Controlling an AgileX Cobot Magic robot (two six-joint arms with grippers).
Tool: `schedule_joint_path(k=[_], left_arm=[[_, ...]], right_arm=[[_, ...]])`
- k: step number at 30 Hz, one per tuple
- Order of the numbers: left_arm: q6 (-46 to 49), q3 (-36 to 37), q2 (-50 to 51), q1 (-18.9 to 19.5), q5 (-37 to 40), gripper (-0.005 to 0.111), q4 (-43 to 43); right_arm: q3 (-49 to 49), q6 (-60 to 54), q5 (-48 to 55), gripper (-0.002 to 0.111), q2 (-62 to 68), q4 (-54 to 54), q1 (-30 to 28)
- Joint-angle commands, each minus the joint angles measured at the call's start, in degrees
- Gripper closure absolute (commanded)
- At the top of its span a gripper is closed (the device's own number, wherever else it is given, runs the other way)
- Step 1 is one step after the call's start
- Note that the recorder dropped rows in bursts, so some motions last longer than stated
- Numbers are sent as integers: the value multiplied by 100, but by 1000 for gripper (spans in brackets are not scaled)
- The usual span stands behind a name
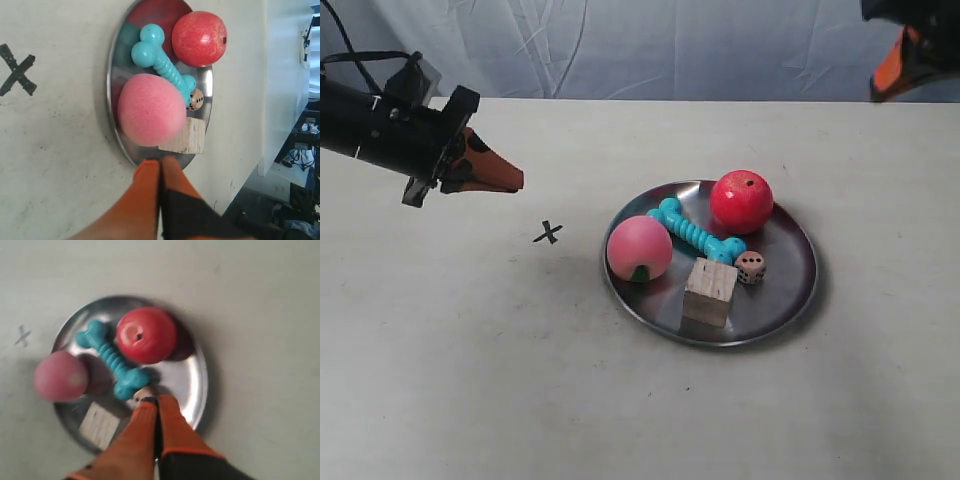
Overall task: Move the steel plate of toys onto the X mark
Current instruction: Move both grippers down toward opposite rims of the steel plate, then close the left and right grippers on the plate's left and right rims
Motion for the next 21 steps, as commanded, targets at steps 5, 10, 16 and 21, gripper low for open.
schedule_joint_path(k=[5, 10, 16, 21], left_arm=[[-470, -566, 572, -247, 129, 107, 254], [-600, -1120, 1038, -275, 169, 92, 53], [-400, -1713, 1983, -233, 410, 66, 218], [-399, -1717, 2014, -242, 305, 66, 176]], right_arm=[[-52, -1730, 515, 109, 1879, 2037, -1013], [572, -2396, 515, 109, 2501, 2859, -1360], [2366, -3747, 279, 91, 2479, 3094, -1360], [2563, -3925, 268, 53, 2479, 3264, -1360]])
